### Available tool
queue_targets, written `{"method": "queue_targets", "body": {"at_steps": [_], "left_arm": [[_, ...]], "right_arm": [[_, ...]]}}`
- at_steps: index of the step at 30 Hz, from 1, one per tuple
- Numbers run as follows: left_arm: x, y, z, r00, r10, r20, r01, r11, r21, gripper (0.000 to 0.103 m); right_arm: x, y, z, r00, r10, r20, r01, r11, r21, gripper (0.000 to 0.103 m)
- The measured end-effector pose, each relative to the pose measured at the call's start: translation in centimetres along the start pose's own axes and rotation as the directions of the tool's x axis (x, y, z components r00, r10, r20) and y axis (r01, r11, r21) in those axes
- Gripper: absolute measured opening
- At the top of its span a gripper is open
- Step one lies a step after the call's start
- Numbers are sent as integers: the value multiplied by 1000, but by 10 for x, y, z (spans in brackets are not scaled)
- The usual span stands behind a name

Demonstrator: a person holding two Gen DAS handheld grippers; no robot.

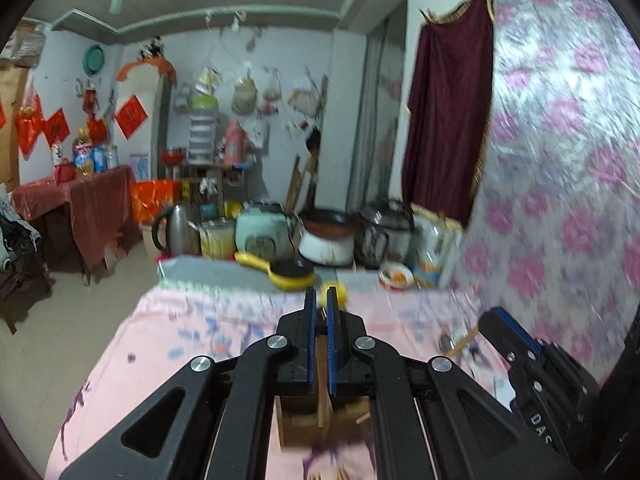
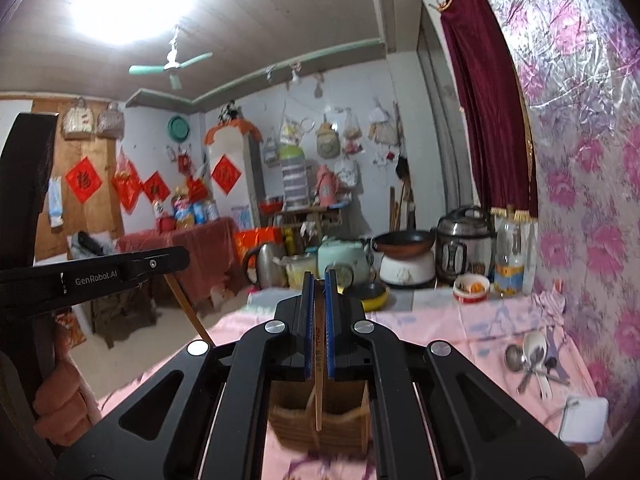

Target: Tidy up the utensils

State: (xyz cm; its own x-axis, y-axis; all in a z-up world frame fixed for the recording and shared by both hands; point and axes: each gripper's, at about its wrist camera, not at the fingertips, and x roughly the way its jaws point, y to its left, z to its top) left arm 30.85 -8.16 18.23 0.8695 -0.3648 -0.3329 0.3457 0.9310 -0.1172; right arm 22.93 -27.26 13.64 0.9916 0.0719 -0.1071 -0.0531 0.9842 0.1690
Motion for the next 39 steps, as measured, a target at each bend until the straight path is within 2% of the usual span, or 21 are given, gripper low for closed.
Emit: {"method": "queue_targets", "body": {"at_steps": [4, 7, 9, 11, 12, 13, 17, 19, 23, 26, 32, 36, 37, 39], "left_arm": [[37, 8, 3, 998, 55, 43, -54, 998, -38, 5], [67, 20, -19, 999, 26, -39, -29, 997, -68, 5], [85, 26, -39, 992, 21, -121, -31, 997, -77, 6], [86, 34, -52, 989, 39, -143, -48, 997, -61, 19], [82, 39, -57, 989, 51, -140, -59, 997, -58, 37], [78, 43, -59, 989, 61, -131, -70, 995, -64, 48], [54, 56, -60, 989, 94, -112, -103, 991, -82, 51], [41, 62, -60, 988, 117, -102, -126, 988, -89, 61], [8, 71, -64, 984, 157, -85, -166, 980, -107, 69], [-18, 71, -70, 974, 220, -62, -225, 970, -88, 77], [-74, 65, -89, 958, 286, -8, -286, 957, -50, 88], [-113, 59, -105, 951, 309, 25, -308, 950, -57, 96], [-124, 57, -111, 950, 312, 31, -309, 949, -66, 97], [-137, 54, -119, 950, 310, 35, -307, 949, -72, 97]], "right_arm": [[29, -5, -5, 1000, -18, -7, 18, 1000, 23, 6], [50, -12, -25, 998, -35, -56, 36, 999, 29, 6], [66, -17, -41, 990, -42, -132, 45, 999, 18, 10], [68, -24, -48, 987, -52, -155, 58, 998, 40, 10], [65, -27, -49, 986, -45, -158, 55, 997, 56, 10], [62, -29, -48, 987, -44, -155, 54, 997, 62, 10], [39, -29, -40, 991, -52, -124, 59, 997, 56, 11], [26, -28, -37, 992, -51, -112, 57, 997, 56, 11], [-6, -23, -33, 995, -43, -87, 48, 997, 59, 15], [-34, -16, -32, 997, -40, -66, 44, 997, 61, 19], [-88, -4, -33, 999, -22, -23, 24, 997, 76, 35], [-125, 7, -40, 1000, -13, 6, 12, 996, 92, 59], [-130, 8, -41, 1000, -13, 9, 12, 995, 95, 63], [-145, 15, -48, 1000, -14, 16, 13, 995, 99, 76]]}}
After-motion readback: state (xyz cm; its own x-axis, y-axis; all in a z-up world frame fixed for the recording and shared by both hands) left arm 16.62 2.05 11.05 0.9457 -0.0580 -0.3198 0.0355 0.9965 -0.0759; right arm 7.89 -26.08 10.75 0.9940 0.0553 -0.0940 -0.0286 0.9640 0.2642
